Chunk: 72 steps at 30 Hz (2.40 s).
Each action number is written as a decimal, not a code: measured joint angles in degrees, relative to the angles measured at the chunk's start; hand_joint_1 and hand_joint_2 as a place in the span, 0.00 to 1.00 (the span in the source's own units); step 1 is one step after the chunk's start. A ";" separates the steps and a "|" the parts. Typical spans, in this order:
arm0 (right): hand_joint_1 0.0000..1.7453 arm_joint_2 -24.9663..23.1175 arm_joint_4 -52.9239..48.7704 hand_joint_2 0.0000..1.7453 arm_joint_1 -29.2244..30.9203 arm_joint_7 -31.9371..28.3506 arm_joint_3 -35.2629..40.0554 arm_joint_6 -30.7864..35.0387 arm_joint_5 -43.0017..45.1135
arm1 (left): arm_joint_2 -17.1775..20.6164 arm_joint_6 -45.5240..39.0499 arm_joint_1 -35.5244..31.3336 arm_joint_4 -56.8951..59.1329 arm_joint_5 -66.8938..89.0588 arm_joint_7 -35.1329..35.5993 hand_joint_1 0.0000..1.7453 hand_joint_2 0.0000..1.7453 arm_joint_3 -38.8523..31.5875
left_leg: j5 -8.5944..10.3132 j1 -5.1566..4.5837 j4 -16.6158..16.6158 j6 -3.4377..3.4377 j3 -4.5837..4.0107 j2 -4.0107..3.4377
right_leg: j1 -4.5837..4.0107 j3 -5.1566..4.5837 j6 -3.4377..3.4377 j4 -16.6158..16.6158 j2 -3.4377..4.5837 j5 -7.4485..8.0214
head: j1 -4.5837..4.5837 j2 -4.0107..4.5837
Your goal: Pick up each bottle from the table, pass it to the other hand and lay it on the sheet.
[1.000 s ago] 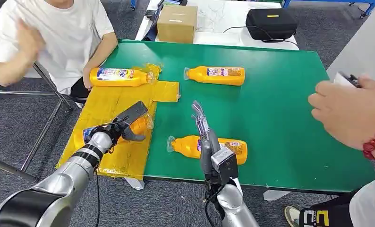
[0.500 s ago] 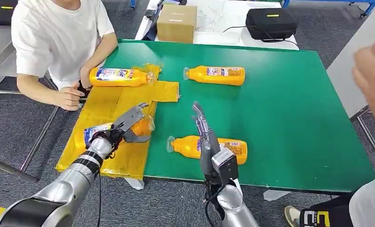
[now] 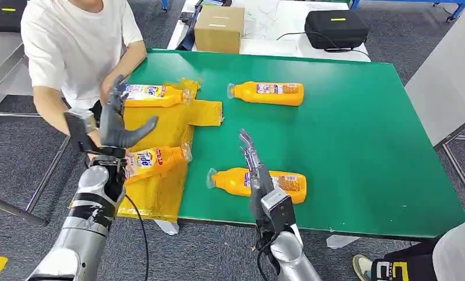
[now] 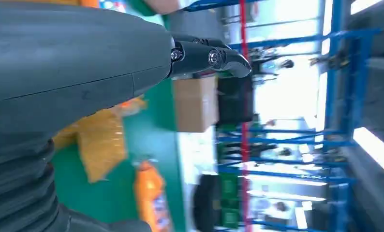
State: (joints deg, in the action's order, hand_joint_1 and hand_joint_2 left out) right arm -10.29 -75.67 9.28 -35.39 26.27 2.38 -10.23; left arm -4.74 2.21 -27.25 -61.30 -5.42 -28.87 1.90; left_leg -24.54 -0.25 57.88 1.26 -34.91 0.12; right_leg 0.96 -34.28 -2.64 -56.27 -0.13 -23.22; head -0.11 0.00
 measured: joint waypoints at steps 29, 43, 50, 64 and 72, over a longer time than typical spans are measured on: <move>0.00 15.74 11.06 1.00 -0.37 14.78 -10.34 22.69 -39.95 | -5.03 6.49 26.74 -34.74 -14.62 1.77 0.00 1.00 3.47 | -0.07 -0.01 0.00 0.02 -0.05 0.02 | 0.00 0.00 -0.03 0.11 0.00 -0.02 | 0.00 0.00; 0.00 11.58 22.65 1.00 6.92 11.15 -8.37 17.68 -39.56 | -5.20 6.54 25.01 -35.33 -13.88 -0.04 0.00 1.00 9.51 | -0.03 -0.02 0.00 0.03 -0.04 0.01 | 0.00 0.02 -0.02 0.09 0.00 -0.01 | 0.02 0.00; 0.00 11.08 26.34 1.00 9.79 13.79 -5.94 17.27 -41.44 | -5.18 7.45 24.17 -35.33 -14.58 -0.13 0.00 1.00 10.95 | -0.04 -0.02 0.00 0.03 -0.04 0.01 | 0.00 0.02 -0.02 0.09 0.00 -0.01 | 0.00 0.00; 0.00 10.45 30.73 1.00 14.51 28.78 -2.91 13.53 -47.58 | -4.96 8.46 24.13 -35.36 -17.04 4.59 0.00 1.00 11.67 | -0.03 -0.01 0.00 0.04 0.26 -0.03 | 0.00 0.27 -0.01 0.11 0.02 0.00 | 0.00 0.00; 0.99 9.79 34.08 1.00 19.11 35.91 -1.94 4.61 -46.29 | -4.85 9.20 24.15 -35.20 -17.09 8.61 0.00 1.00 11.34 | -0.04 -0.03 0.00 0.05 0.61 -0.18 | 0.01 0.50 0.00 0.16 0.05 0.02 | 0.00 0.00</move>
State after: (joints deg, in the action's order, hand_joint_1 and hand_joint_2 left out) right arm -0.50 -41.59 28.39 0.53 24.33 6.99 -56.52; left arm -9.60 11.41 -3.10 -96.50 -22.51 -20.26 13.24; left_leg -24.58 -0.28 57.88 1.31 -34.31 -0.06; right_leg 0.97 -33.78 -2.64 -56.12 -0.08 -23.19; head -0.11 0.00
